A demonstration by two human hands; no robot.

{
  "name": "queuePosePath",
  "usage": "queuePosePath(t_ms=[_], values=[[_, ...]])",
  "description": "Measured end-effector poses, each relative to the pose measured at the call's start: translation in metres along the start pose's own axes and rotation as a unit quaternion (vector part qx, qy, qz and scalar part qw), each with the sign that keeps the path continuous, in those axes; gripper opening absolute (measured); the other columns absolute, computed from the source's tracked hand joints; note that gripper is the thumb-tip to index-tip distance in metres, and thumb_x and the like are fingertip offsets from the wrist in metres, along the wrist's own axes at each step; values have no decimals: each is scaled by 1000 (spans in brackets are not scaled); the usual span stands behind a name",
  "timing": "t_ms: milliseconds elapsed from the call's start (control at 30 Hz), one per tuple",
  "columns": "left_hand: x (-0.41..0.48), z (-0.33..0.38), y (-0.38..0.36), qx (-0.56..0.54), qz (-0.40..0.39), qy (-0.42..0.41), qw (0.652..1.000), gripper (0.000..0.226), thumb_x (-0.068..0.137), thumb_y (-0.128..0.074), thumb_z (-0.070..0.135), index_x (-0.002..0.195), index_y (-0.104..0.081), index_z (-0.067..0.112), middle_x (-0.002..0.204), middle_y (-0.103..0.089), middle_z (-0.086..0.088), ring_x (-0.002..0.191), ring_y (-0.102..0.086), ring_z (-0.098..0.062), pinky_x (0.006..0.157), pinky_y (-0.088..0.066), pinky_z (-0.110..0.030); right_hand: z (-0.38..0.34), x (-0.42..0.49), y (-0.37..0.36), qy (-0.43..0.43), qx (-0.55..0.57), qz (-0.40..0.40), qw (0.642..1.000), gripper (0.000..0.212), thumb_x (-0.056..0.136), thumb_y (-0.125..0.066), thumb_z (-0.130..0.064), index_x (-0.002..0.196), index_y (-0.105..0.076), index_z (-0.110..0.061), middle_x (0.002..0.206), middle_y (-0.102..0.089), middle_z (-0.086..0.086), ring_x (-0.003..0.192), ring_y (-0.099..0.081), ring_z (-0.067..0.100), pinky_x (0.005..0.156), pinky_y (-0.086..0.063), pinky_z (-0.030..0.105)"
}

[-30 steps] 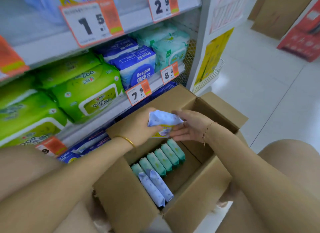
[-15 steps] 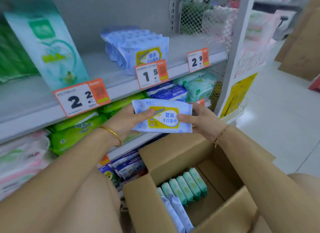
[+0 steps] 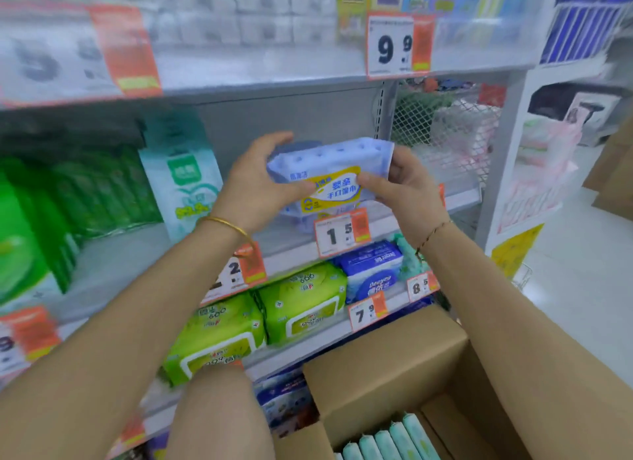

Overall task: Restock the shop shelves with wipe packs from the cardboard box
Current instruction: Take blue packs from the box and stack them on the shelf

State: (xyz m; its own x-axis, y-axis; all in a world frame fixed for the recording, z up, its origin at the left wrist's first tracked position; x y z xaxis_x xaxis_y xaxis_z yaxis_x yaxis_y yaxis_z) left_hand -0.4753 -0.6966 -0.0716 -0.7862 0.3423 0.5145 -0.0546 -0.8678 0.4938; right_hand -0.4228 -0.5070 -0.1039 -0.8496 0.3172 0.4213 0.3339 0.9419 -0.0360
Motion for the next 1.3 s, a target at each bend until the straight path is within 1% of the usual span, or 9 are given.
queuePosePath(t_ms=[100, 167, 267, 467, 867, 1000, 1067, 1167, 1300], values=[[41, 1, 6, 76, 44, -10, 996, 51, 73, -76, 13, 121, -59, 9, 120, -61, -9, 105, -55, -17, 74, -33, -9, -5, 38, -14, 43, -39, 35, 998, 26, 75, -68, -11, 99, -58, -14, 109, -63, 27, 96, -62, 29, 89, -50, 48], [70, -5, 5, 120, 70, -18, 990, 42, 74, -72, 12, 115, -62, 8, 114, -64, -13, 99, -58, -21, 75, -35, -19, 1, 64, -20, 40, -132, 58, 989, 35, 81, -65, -12, 114, -56, -8, 120, -60, 23, 105, -58, 32, 96, -45, 45], [113, -32, 2, 179, 128, 31, 975, 34, 80, -64, 20, 112, -63, 7, 118, -64, -17, 109, -59, -30, 85, -42, -32, 22, 88, -32, -10, -351, 45, 935, 56, 88, -59, -15, 139, -37, -6, 138, -45, 18, 125, -44, 31, 104, -37, 40], [174, -82, -15, 252, 128, 141, 949, 39, 94, -49, 25, 119, -58, -3, 129, -55, -25, 120, -51, -37, 97, -39, -41, 47, 85, -57, 4, -575, -1, 818, 38, 93, -44, -28, 129, -45, -14, 129, -46, 11, 118, -43, 33, 87, -39, 39], [200, -146, -59, 321, -134, 207, 914, 33, 91, -40, 3, 116, -60, -4, 123, -59, -26, 111, -59, -37, 91, -46, -37, 51, 86, -57, 20, -561, 16, 828, 35, 95, -42, -28, 125, -47, -11, 126, -48, 12, 119, -42, 31, 89, -35, 38], [187, -123, -55, 365, -125, 225, 895, 42, 92, -31, 23, 129, -49, 13, 132, -51, -21, 122, -49, -40, 105, -38, -43, 44, 83, -55, 42, -552, 18, 833, 33, 94, -46, -27, 121, -51, -8, 121, -52, 15, 113, -47, 35, 90, -37, 42], [170, -86, -59, 333, -87, 153, 926, 47, 93, -29, 31, 137, -42, 21, 142, -43, -14, 131, -39, -35, 110, -31, -41, 31, 74, -44, 108, -523, 71, 843, 28, 89, -52, -24, 108, -60, -6, 106, -60, 18, 98, -56, 38, 84, -43, 42], [91, -13, -62, 217, -6, -71, 974, 54, 86, -33, 36, 131, -51, 13, 135, -54, -9, 127, -46, -26, 109, -28, -29, 18, 33, -11, 165, -455, 151, 862, 30, 84, -48, -23, 105, -63, -7, 104, -62, 15, 92, -57, 36, 81, -45, 41], [-63, 32, -85, 109, 1, -211, 971, 38, 88, -44, 24, 121, -59, 14, 127, -56, 4, 120, -45, -15, 107, -21, -15, 42, -51, 43, 143, -439, 180, 868, 36, 85, -40, -23, 109, -60, -6, 108, -60, 12, 102, -49, 24, 88, -36, 31]])
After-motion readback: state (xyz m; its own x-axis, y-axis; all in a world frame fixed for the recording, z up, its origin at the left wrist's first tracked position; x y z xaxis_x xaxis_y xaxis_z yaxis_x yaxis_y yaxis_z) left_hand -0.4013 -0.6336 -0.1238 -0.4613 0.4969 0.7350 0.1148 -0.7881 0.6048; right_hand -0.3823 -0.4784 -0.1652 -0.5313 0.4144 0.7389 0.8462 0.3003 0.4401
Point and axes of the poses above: each hand's wrist, its own x-axis towards the middle knuckle, its own y-axis out of the back of the hand, z = x × y, the point moved 5 cm from there along x, towards the middle knuckle
